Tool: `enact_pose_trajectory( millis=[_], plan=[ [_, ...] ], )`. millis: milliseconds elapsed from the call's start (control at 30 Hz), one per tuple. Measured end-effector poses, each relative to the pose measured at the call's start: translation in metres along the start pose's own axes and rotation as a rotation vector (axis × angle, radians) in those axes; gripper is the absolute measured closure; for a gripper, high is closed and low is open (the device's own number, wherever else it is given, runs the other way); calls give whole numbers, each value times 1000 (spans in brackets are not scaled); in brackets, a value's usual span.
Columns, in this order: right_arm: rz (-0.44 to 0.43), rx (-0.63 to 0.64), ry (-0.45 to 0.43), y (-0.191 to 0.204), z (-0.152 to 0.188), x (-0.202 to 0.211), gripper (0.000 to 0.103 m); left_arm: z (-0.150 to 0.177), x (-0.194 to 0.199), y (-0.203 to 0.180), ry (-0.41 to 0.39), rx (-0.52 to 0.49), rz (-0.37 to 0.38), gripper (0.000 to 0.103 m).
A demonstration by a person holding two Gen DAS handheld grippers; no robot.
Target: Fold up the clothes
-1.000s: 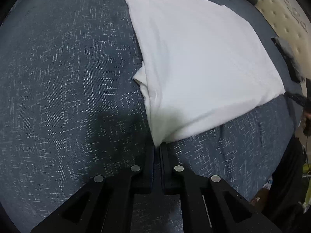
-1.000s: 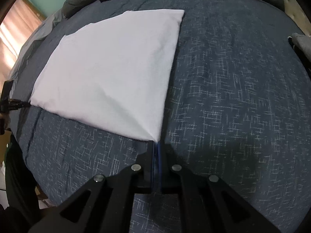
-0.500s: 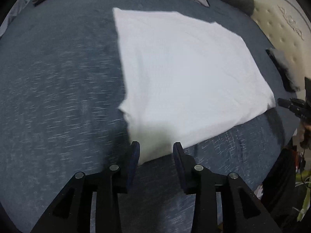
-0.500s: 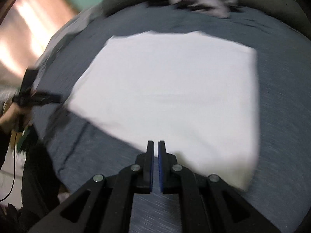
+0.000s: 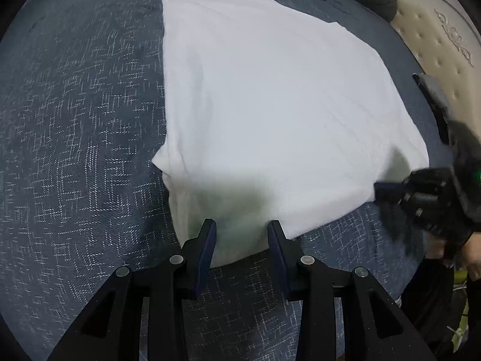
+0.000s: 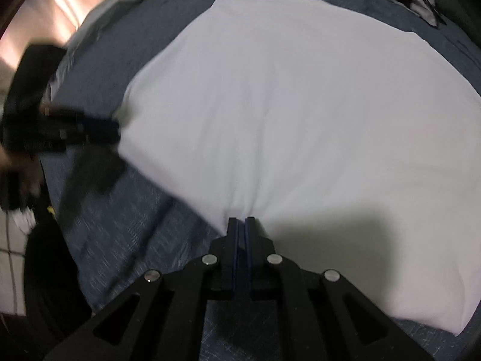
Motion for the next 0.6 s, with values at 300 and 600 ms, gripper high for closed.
enact_pose_trajectory(
  millis=[300, 600],
  plan=[
    [-37, -77, -95, -17, 5, 34, 99, -5, 8, 4, -19, 10, 15, 64],
    [-52, -78, 12, -27, 18, 14, 99, -11, 21, 5, -37, 24, 19, 63]
  ],
)
Point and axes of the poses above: each gripper's, at about its wrist camera, not at the fingertips, and x roughly against the way its jaws point, y to its left, z to its underside, the point moved 1 cm from there along -x, roughly the way its jaws point, and after that the axes turned 13 degrees about y, right-handed, at the moved point
